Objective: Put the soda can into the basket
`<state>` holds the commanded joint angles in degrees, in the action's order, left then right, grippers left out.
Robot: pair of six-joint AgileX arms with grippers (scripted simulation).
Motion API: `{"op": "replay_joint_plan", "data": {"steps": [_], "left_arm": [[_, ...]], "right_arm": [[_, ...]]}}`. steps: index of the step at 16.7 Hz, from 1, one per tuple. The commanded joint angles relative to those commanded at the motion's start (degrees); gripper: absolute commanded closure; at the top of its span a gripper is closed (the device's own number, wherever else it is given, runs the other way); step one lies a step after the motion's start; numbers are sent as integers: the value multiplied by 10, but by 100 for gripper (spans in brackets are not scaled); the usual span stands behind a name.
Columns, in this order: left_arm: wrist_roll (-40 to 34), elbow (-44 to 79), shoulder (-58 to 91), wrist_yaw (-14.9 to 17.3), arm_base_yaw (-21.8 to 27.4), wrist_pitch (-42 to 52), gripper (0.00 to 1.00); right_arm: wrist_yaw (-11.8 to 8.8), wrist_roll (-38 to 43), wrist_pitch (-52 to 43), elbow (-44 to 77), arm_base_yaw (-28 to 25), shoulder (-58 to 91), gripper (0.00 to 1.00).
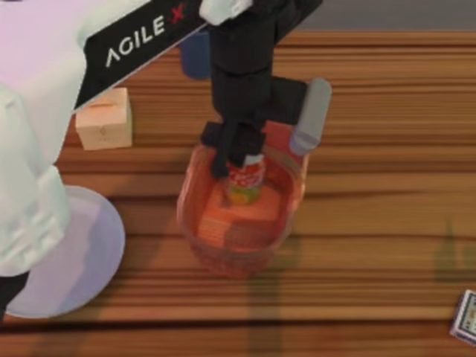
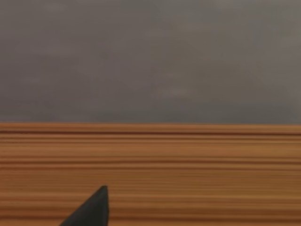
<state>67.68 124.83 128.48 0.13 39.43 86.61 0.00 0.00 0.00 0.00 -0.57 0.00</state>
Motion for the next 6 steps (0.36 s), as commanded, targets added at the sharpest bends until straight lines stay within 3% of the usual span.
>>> {"op": "replay_joint_plan", "data": {"steps": [6], "left_arm": [[15,93,-2,0,-25,93,100]], "right_arm": [[0,0,0,0,0,0,0]]}}
